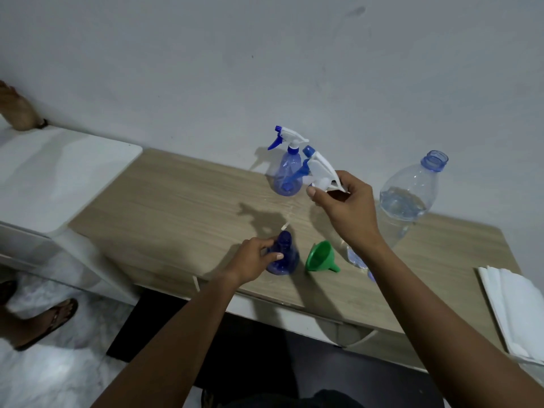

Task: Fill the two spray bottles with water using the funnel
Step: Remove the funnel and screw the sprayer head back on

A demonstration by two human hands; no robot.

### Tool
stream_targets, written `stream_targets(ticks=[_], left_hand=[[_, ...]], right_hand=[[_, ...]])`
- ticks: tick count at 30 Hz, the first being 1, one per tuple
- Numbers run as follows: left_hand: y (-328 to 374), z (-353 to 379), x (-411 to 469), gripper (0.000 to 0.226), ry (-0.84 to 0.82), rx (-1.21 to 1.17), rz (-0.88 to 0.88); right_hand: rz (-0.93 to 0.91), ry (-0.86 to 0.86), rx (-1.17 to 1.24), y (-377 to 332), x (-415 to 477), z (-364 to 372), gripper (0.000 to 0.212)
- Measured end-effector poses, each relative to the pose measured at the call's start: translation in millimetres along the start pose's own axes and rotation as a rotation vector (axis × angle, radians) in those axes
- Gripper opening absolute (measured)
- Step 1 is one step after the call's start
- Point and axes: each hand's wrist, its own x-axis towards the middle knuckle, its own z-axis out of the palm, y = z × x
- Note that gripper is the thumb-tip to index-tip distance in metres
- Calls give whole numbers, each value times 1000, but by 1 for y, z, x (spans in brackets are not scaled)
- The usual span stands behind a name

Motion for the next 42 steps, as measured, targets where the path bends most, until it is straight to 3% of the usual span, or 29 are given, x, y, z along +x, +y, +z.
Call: stream_targets(ticks=[9, 16, 30, 36, 42], left_hand=[[-1, 0, 1, 32, -10, 10, 11], [-2, 1, 1, 26, -14, -1, -2], [1, -1, -2, 38, -24, -27, 1], [0, 0, -1, 21, 14, 55, -3], [-3, 3, -1, 10, 38, 71, -25]], right_hand=[[16, -126, -321, 41, -10, 22, 25], [31, -139, -374, 56, -18, 26, 22], [-10, -75, -331, 55, -14, 16, 24], [-25, -279, -535, 68, -11, 33, 25], [-31, -254, -543, 73, -15, 39, 24]])
